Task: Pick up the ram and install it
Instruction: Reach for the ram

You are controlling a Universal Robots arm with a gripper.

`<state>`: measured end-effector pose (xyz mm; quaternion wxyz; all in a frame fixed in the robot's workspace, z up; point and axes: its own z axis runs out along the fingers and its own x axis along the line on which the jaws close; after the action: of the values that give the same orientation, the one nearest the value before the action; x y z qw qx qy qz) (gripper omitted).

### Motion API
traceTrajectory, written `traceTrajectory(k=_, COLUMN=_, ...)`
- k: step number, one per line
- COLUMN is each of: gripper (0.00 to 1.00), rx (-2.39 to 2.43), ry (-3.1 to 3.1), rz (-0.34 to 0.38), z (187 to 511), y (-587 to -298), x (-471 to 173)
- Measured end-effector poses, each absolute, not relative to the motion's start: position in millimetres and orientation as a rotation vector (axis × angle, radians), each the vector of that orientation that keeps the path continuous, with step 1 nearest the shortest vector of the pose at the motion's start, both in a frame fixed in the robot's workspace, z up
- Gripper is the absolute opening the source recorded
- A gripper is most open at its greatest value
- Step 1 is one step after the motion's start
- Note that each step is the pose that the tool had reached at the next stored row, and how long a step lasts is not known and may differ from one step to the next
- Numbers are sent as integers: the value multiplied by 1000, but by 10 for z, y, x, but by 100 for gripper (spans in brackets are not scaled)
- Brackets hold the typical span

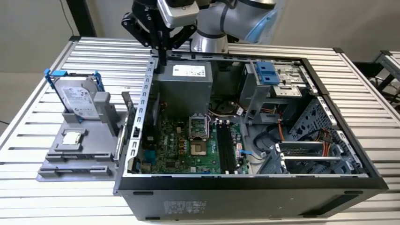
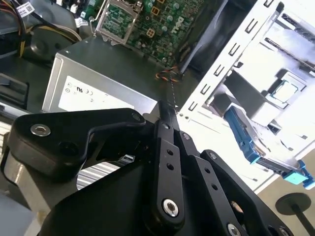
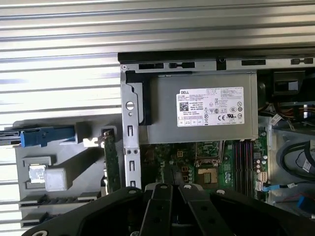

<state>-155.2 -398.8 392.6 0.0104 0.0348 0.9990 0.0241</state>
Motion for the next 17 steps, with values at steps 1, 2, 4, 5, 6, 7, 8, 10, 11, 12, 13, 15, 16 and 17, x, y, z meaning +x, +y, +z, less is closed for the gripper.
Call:
traceTrajectory(k=1, gripper=0, rx=109, ry=3118, rz=75, z=3926, y=-3987, x=-1557)
traceTrajectory(k=2, gripper=0, rx=108, ry=3118, rz=75, z=3926, y=-3988, x=-1560)
traceTrajectory(k=4, gripper=0, rx=109, ry=3118, rz=75, z=3926, y=-3988, x=-1577)
traceTrajectory(k=5, gripper=0, rx=109, ry=3118, rz=75, z=3926, y=-3987, x=-1582)
traceTrajectory(k=6, gripper=0, rx=109, ry=3118, rz=75, z=3926, y=-3988, x=-1586)
traceTrajectory(k=7, gripper=0, rx=109, ry=3118, rz=75, z=3926, y=-3988, x=-1591)
traceTrajectory(k=8, gripper=0, rx=109, ry=3118, rz=75, z=3926, y=-3988, x=-1596)
traceTrajectory(k=10, gripper=0, rx=109, ry=3118, rz=75, z=3926, y=-3988, x=-1605)
traceTrajectory(k=11, gripper=0, rx=109, ry=3118, rz=75, z=3926, y=-3988, x=-1609)
traceTrajectory(k=12, gripper=0, rx=109, ry=3118, rz=75, z=3926, y=-3988, x=-1613)
traceTrajectory(k=13, gripper=0, rx=108, ry=3118, rz=75, z=3926, y=-3988, x=-1615)
traceTrajectory(k=15, gripper=0, rx=109, ry=3118, rz=75, z=3926, y=-3988, x=-1622)
traceTrajectory(k=16, gripper=0, rx=109, ry=3118, rz=75, z=3926, y=-3988, x=-1625)
traceTrajectory(k=17, gripper=0, rx=108, ry=3118, rz=75, z=3926, y=-3988, x=-1627)
